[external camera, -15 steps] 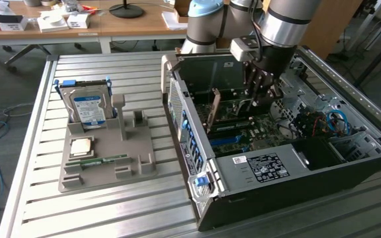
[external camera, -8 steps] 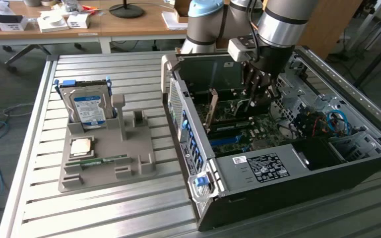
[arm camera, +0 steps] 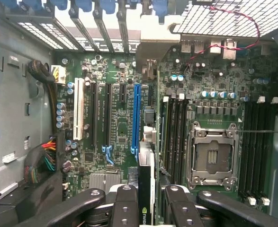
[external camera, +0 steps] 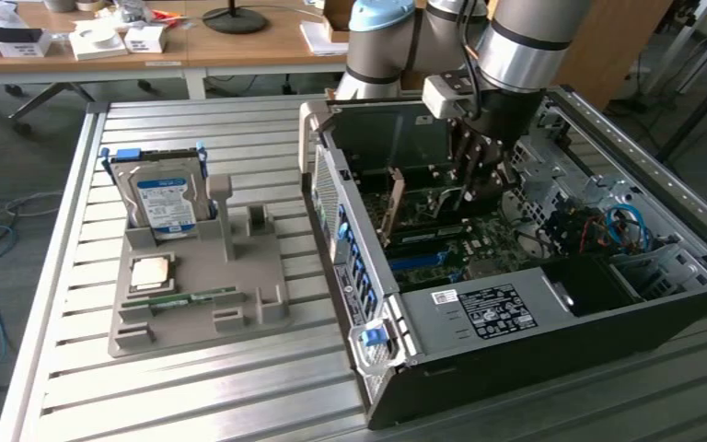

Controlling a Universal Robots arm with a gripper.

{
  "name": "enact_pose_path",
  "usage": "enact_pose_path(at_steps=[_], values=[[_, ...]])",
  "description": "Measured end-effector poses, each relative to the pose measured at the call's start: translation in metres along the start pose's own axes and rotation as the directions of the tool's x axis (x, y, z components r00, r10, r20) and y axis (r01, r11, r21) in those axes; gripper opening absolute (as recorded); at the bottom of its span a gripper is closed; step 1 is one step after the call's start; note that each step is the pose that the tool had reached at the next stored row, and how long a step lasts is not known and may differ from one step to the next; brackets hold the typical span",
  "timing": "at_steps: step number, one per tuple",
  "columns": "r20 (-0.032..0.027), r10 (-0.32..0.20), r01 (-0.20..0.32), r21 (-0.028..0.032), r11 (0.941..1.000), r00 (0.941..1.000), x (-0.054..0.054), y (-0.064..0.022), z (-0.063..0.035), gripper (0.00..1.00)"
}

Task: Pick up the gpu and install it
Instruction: 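Insert the gpu into the slot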

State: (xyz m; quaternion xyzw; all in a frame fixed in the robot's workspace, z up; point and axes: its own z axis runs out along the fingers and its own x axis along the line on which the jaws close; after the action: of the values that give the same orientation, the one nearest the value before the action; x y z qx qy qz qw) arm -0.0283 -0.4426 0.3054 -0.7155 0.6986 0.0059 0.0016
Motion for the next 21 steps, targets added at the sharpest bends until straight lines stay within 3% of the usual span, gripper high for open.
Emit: enact_pose_path(at_steps=[11, 21], values=[[0.0020, 0.000, 0.000, 0.0001, 1.0000, 1.0000, 0.003, 0.0002, 0.0075, 0.26], [0.0021, 0.000, 0.000, 0.0001, 1.0000, 1.0000, 0.003, 0.0078, 0.0135, 0.26]])
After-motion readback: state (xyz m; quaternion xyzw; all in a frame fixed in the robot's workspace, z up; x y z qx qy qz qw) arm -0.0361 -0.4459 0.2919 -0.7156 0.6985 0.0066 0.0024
